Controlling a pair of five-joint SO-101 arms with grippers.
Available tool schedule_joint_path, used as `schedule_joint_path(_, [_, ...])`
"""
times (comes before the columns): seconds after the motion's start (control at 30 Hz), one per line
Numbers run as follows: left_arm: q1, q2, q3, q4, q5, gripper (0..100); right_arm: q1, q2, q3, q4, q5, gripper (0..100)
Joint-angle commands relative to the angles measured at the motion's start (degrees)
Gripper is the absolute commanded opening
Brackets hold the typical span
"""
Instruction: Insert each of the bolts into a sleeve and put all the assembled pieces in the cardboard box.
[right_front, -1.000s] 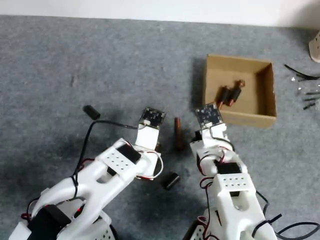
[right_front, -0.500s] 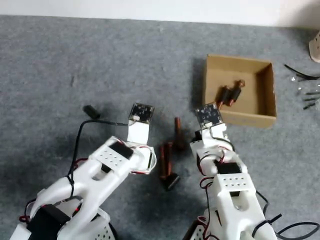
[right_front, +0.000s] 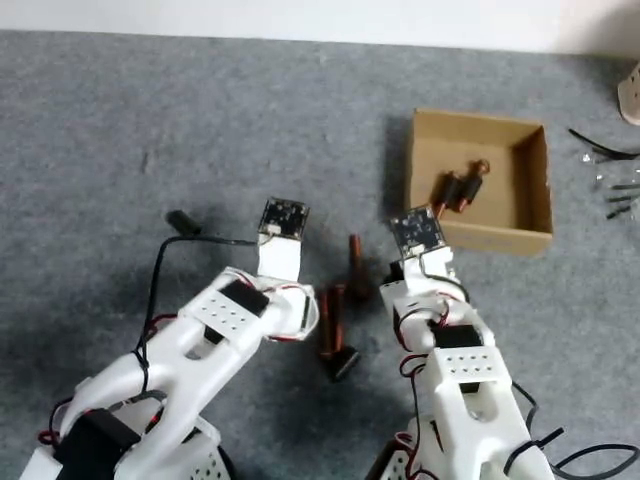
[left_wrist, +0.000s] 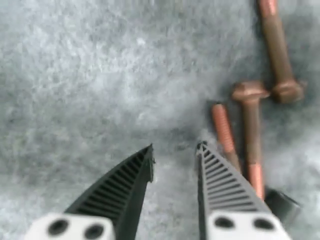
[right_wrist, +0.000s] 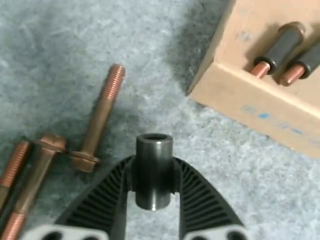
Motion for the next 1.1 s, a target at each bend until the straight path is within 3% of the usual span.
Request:
schedule_joint_path(0.0, [6.4, -1.4, -2.7, -0.7, 1.1, 14, 0.7, -1.3, -0.5, -2.2, -0.3, 0.5])
schedule_joint_path(0.73, [10.7, -0.9, -3.6, -2.4, 3.4, 14, 0.7, -1.3, -0.7, -2.2, -0.3, 0.5])
schedule_joint_path(1.07, [7.4, -0.8, -0.7, -2.4, 4.4, 14, 0.7, -1.3, -0.7, -2.2, -0.3, 0.5])
